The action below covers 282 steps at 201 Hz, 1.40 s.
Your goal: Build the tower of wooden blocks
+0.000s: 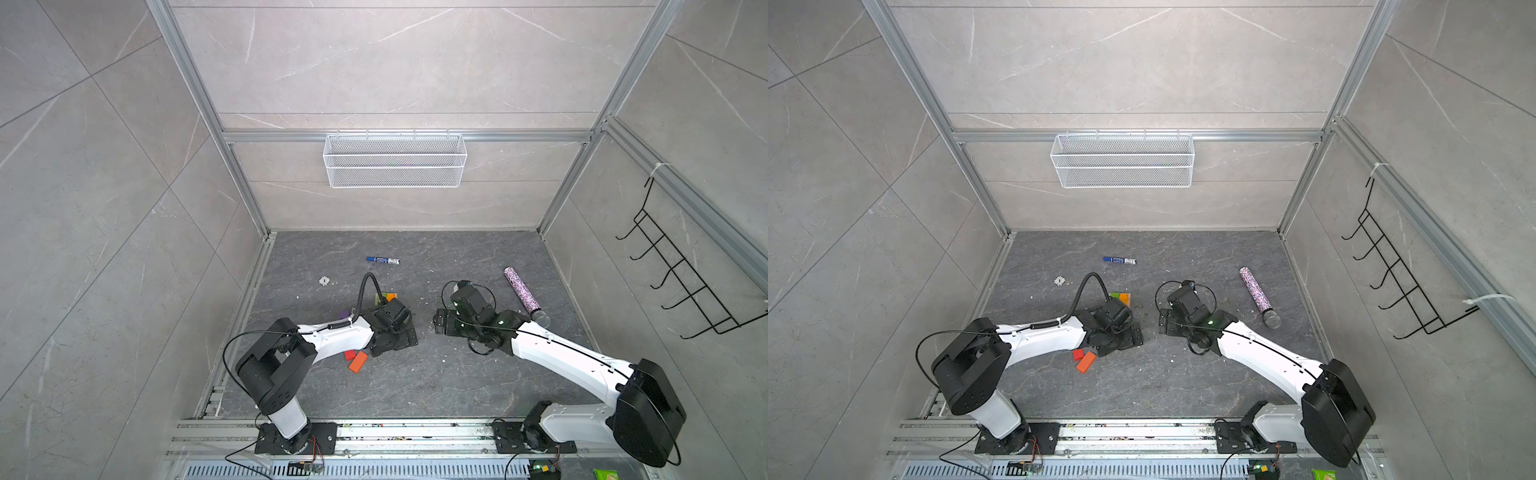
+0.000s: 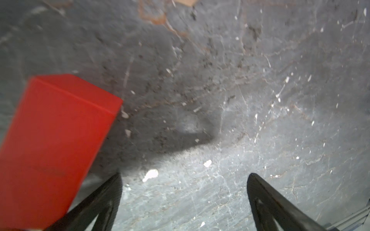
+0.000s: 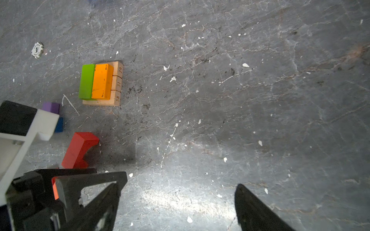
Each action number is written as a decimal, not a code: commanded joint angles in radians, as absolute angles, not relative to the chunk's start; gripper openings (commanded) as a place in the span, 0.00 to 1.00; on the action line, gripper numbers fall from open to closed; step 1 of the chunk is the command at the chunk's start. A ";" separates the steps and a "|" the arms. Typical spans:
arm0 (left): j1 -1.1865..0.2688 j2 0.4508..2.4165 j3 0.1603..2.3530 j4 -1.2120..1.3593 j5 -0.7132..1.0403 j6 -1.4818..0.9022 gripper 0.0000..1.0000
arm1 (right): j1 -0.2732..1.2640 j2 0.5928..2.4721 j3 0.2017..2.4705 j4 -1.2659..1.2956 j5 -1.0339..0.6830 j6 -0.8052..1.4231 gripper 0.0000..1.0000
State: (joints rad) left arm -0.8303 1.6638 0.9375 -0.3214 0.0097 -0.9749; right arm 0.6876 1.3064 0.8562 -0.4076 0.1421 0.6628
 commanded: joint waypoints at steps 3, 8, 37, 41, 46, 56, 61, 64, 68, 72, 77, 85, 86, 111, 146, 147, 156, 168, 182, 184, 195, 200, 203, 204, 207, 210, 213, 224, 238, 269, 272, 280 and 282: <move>-0.797 1.637 0.908 -0.348 0.003 -0.938 1.00 | 0.685 1.286 0.842 -0.421 0.138 0.674 0.88; -0.793 1.631 0.904 -0.350 0.001 -0.937 1.00 | 0.684 1.286 0.842 -0.422 0.138 0.675 0.88; -0.764 1.608 0.883 -0.365 -0.001 -0.918 1.00 | 0.685 1.291 0.842 -0.416 0.138 0.676 0.88; -0.759 1.605 0.881 -0.368 -0.002 -0.917 1.00 | 0.685 1.291 0.844 -0.417 0.135 0.675 0.88; -0.754 1.602 0.879 -0.371 -0.001 -0.911 1.00 | 0.684 1.292 0.844 -0.415 0.136 0.675 0.87; -0.742 1.596 0.877 -0.377 -0.002 -0.901 1.00 | 0.685 1.295 0.846 -0.415 0.135 0.674 0.87; -0.737 1.593 0.876 -0.380 0.000 -0.897 1.00 | 0.685 1.295 0.848 -0.415 0.135 0.675 0.87; -0.734 1.592 0.876 -0.381 0.000 -0.893 1.00 | 0.684 1.296 0.848 -0.416 0.134 0.674 0.87; -0.730 1.589 0.877 -0.385 -0.002 -0.889 1.00 | 0.684 1.296 0.848 -0.416 0.134 0.675 0.87; -0.728 1.587 0.877 -0.389 -0.002 -0.884 1.00 | 0.684 1.296 0.848 -0.417 0.134 0.673 0.87; -0.723 1.585 0.878 -0.394 -0.005 -0.878 1.00 | 0.683 1.296 0.850 -0.416 0.134 0.673 0.87; -0.718 1.583 0.880 -0.401 -0.007 -0.873 0.99 | 0.684 1.296 0.850 -0.416 0.134 0.672 0.88; -0.718 1.583 0.880 -0.402 -0.008 -0.871 0.99 | 0.685 1.296 0.850 -0.416 0.134 0.673 0.87; -0.704 1.583 0.885 -0.424 -0.015 -0.850 0.99 | 0.685 1.298 0.853 -0.416 0.132 0.672 0.87; -0.695 1.579 0.890 -0.442 -0.025 -0.828 1.00 | 0.684 1.303 0.857 -0.415 0.129 0.672 0.87; -0.694 1.579 0.890 -0.443 -0.025 -0.826 0.99 | 0.685 1.303 0.857 -0.415 0.129 0.673 0.87; -0.691 1.578 0.892 -0.446 -0.026 -0.817 0.99 | 0.685 1.304 0.857 -0.414 0.131 0.676 0.87; -0.689 1.576 0.898 -0.454 -0.030 -0.803 0.99 | 0.685 1.305 0.857 -0.413 0.132 0.680 0.88; -0.689 1.572 0.907 -0.477 -0.042 -0.788 0.99 | 0.684 1.307 0.859 -0.413 0.127 0.677 0.88; -0.688 1.570 0.909 -0.480 -0.043 -0.788 0.99 | 0.684 1.307 0.859 -0.413 0.126 0.677 0.88; -0.689 1.560 0.916 -0.496 -0.050 -0.778 0.99 | 0.685 1.307 0.861 -0.416 0.127 0.674 0.88; -0.689 1.555 0.918 -0.502 -0.054 -0.774 0.99 | 0.684 1.307 0.859 -0.416 0.127 0.674 0.88; -0.689 1.553 0.922 -0.506 -0.055 -0.772 0.99 | 0.684 1.307 0.859 -0.416 0.126 0.675 0.88; -0.689 1.552 0.922 -0.508 -0.056 -0.770 0.99 | 0.684 1.307 0.859 -0.416 0.125 0.674 0.88; -0.689 1.550 0.926 -0.513 -0.057 -0.767 0.99 | 0.683 1.306 0.858 -0.415 0.125 0.675 0.88; -0.689 1.549 0.929 -0.520 -0.057 -0.766 0.99 | 0.685 1.305 0.856 -0.415 0.125 0.674 0.88; -0.689 1.548 0.933 -0.528 -0.060 -0.763 0.99 | 0.686 1.305 0.856 -0.413 0.123 0.674 0.88; -0.688 1.552 0.952 -0.562 -0.075 -0.761 0.99 | 0.684 1.302 0.852 -0.410 0.123 0.677 0.88; -0.690 1.563 0.970 -0.593 -0.114 -0.757 0.99 | 0.684 1.297 0.841 -0.399 0.120 0.683 0.88; -0.689 1.603 0.997 -0.602 -0.129 -0.798 0.99 | 0.685 1.301 0.838 -0.394 0.113 0.685 0.88; -0.691 1.607 1.001 -0.603 -0.129 -0.804 1.00 | 0.684 1.301 0.839 -0.395 0.112 0.685 0.88; -0.691 1.620 1.011 -0.603 -0.130 -0.818 1.00 | 0.684 1.301 0.838 -0.396 0.111 0.684 0.88; -0.690 1.621 1.014 -0.602 -0.130 -0.822 0.99 | 0.685 1.300 0.839 -0.397 0.112 0.683 0.88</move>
State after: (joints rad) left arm -0.6930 1.5940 0.9657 -0.5583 -0.0944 -0.7898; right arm 0.6876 1.3067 0.8543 -0.4023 0.1192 0.6670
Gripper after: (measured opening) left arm 0.995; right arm 0.880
